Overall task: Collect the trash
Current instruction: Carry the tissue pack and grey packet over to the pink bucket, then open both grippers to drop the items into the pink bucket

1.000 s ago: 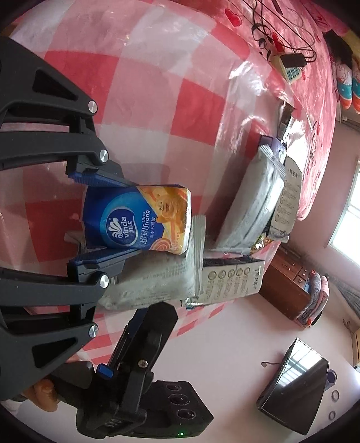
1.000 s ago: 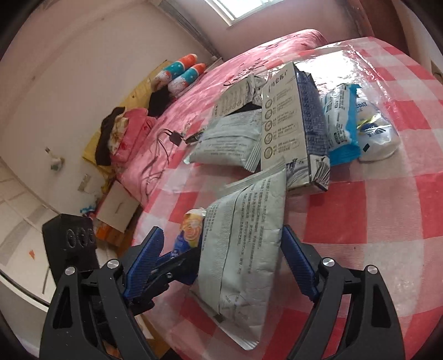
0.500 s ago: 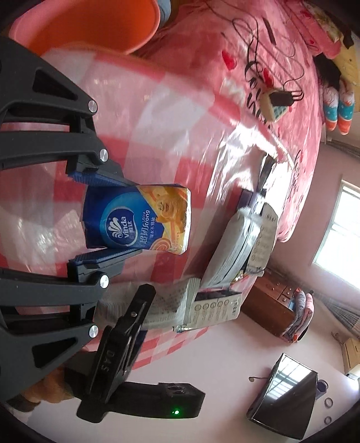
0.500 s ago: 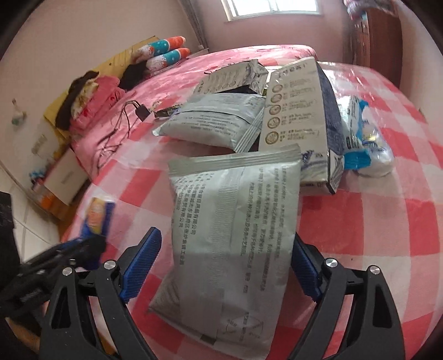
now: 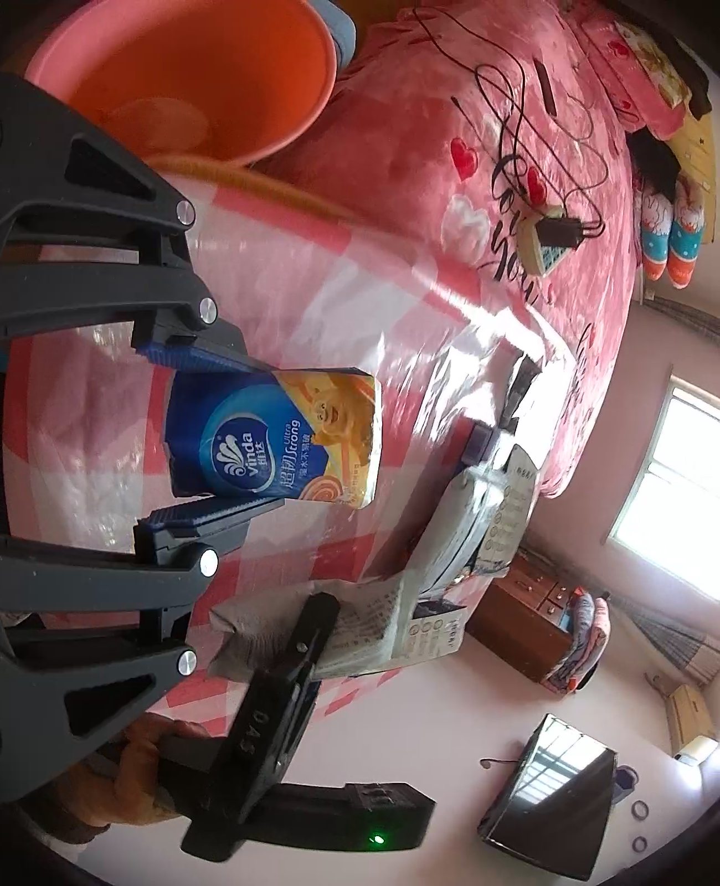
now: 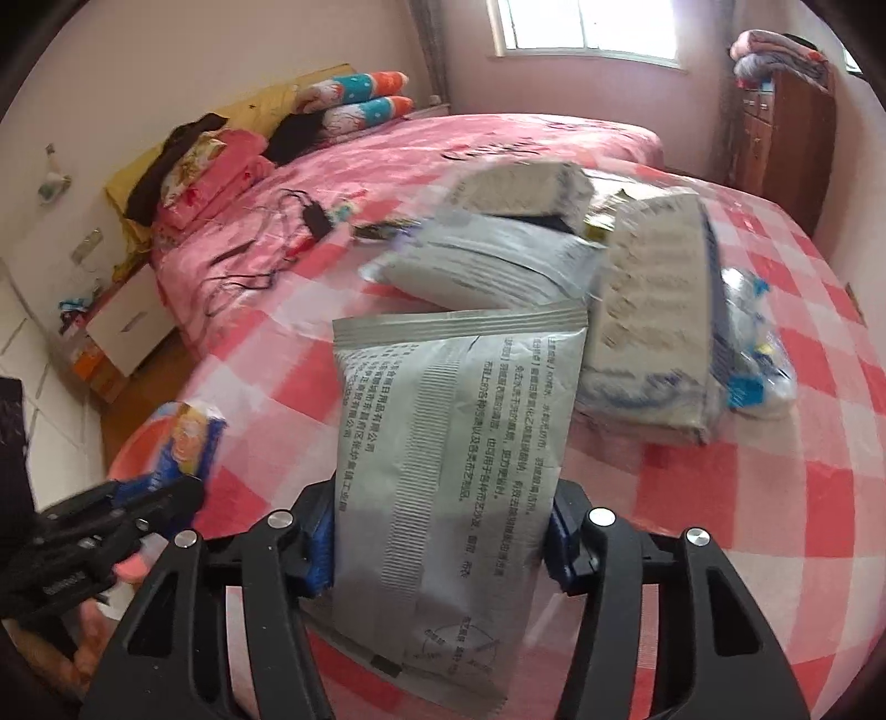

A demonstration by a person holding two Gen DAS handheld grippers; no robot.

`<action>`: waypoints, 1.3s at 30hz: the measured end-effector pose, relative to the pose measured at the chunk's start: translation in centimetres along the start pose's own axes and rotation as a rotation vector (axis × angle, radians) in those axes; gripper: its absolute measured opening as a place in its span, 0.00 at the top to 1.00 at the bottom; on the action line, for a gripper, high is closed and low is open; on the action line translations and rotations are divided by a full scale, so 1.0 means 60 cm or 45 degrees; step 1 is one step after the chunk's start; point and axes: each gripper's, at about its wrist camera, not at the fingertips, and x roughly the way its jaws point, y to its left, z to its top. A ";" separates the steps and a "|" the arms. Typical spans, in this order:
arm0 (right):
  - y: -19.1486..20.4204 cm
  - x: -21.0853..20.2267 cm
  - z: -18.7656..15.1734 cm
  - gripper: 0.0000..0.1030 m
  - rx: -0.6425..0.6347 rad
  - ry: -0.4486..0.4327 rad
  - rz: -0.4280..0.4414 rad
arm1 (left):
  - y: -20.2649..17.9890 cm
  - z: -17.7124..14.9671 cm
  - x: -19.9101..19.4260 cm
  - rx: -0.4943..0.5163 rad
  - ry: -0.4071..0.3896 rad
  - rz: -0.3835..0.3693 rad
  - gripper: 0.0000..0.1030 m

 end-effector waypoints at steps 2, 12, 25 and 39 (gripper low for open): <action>0.020 -0.002 0.012 0.44 -0.014 0.000 0.051 | 0.010 0.001 -0.011 -0.013 -0.017 0.010 0.61; 0.192 0.025 0.066 0.44 -0.152 0.057 0.392 | 0.122 -0.016 -0.095 -0.135 -0.116 0.191 0.60; 0.429 0.133 0.037 0.19 -0.427 0.199 0.572 | 0.316 -0.081 -0.151 -0.408 -0.118 0.599 0.23; 0.309 0.095 0.036 0.14 -0.233 0.074 0.445 | 0.332 -0.094 -0.191 -0.288 -0.197 0.658 0.15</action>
